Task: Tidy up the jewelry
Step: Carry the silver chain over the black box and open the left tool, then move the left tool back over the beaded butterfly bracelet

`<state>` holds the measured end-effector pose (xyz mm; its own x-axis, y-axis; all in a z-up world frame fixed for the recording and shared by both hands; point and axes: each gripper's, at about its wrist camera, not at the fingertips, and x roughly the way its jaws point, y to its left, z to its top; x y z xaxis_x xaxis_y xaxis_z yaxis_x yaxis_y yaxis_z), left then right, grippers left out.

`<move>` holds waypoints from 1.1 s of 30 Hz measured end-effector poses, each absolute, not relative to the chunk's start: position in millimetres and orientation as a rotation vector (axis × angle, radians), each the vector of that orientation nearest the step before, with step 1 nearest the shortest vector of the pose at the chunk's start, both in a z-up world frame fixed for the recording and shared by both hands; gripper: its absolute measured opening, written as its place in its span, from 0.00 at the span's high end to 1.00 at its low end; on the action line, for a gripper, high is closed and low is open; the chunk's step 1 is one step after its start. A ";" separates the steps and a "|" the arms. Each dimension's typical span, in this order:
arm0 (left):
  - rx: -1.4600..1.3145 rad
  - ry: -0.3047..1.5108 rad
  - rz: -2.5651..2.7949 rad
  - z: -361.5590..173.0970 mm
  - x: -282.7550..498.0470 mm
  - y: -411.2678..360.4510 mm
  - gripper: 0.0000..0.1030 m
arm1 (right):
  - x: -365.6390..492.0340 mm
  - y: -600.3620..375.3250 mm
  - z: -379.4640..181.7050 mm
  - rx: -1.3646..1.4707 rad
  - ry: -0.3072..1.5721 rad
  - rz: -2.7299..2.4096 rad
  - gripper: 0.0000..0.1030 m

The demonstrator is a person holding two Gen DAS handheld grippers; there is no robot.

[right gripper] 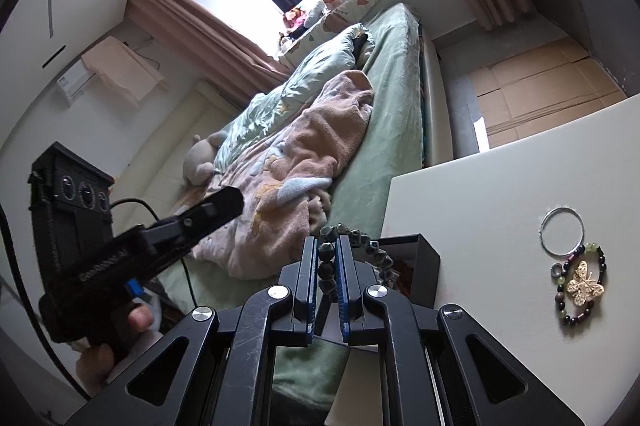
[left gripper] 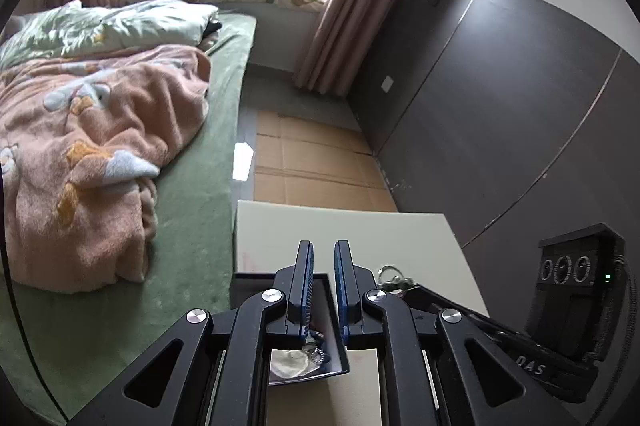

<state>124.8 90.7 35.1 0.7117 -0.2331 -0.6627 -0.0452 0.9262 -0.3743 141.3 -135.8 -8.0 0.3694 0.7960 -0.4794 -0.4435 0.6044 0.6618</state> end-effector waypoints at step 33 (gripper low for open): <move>-0.334 0.797 -0.070 20.3 128.0 64.9 0.22 | 150.9 -210.9 -25.2 0.407 0.988 0.542 0.35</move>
